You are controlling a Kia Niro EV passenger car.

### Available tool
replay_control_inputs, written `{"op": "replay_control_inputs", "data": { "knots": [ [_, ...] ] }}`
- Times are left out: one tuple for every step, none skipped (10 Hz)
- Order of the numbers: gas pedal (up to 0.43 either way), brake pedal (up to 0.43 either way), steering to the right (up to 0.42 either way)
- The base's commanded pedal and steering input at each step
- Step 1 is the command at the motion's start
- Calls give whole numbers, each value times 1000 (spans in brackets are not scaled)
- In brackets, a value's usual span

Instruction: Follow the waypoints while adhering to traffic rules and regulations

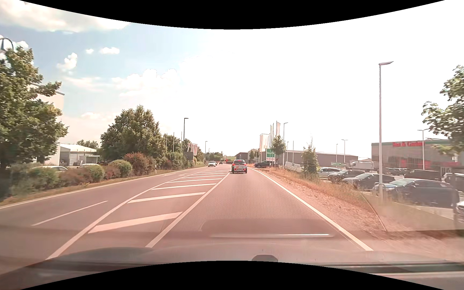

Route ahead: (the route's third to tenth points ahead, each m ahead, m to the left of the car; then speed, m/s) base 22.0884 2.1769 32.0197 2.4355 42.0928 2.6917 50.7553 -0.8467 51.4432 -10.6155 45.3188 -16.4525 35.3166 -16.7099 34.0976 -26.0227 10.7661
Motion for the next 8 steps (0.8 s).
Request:
{"op": "replay_control_inputs", "data": {
  "knots": [
    [39,0,1],
    [39,0,1],
    [0,0,1],
    [0,0,0],
    [0,0,0],
    [0,0,0],
    [0,0,1],
    [0,49,1]
  ]
}}
